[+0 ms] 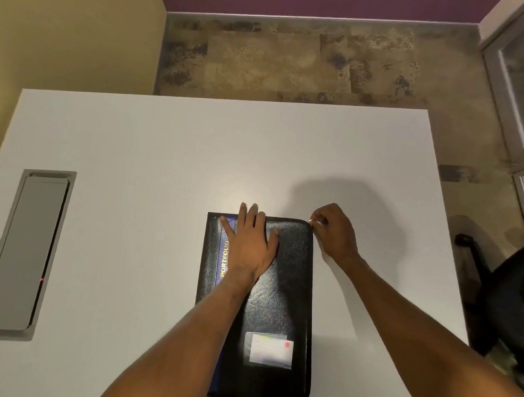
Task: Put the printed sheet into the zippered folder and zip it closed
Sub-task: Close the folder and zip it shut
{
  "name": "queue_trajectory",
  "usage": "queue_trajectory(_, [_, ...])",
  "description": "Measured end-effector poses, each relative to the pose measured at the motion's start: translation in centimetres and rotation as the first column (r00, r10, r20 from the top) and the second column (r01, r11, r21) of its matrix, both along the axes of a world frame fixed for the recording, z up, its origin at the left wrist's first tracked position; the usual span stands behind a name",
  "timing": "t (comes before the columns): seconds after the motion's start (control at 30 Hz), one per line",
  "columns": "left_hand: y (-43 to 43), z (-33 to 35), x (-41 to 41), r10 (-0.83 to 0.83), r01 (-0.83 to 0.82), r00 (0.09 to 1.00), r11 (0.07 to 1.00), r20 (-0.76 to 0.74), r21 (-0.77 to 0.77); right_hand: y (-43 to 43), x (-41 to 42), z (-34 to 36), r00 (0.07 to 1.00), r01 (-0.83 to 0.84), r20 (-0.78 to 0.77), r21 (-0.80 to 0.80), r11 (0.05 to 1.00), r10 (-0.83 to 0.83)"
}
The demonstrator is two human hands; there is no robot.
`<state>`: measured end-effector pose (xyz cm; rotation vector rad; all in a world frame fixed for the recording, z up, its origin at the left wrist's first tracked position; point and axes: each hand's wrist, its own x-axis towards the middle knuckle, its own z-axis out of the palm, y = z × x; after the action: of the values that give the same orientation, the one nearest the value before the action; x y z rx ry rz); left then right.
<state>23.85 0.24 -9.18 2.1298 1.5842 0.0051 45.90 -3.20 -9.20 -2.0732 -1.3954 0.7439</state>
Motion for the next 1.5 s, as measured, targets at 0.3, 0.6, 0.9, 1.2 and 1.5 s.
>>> queue_trajectory(0.3, [0.0, -0.2, 0.5, 0.011, -0.011, 1.0, 1.0, 0.01, 0.002, 8.9, -3.2, 1.9, 0.871, -0.479, 0.039, -0.153, 0.864, 0.49])
queue_trajectory(0.6, [0.3, 0.6, -3.7, 0.441, -0.448, 0.893, 0.891, 0.092, 0.077, 12.3, -6.7, 1.9, 0.789, -0.593, 0.046, -0.203, 0.779, 0.613])
queue_trajectory(0.9, [-0.5, 0.0, -5.8, 0.565, -0.555, 0.8, 0.825, 0.203, -0.11, 12.8, -9.5, 2.4, 0.769, -0.62, 0.045, -0.193, 0.76, 0.638])
queue_trajectory(1.2, [-0.4, 0.4, -6.2, 0.573, -0.55, 0.782, 0.819, 0.246, -0.161, 14.2, -15.7, 1.8, 0.776, -0.628, -0.024, -0.117, 0.769, 0.63])
queue_trajectory(1.5, [0.3, 1.8, -7.8, 0.483, -0.449, 0.834, 0.875, 0.266, -0.179, 13.2, -16.1, 2.3, 0.803, -0.57, 0.076, -0.195, 0.798, 0.592])
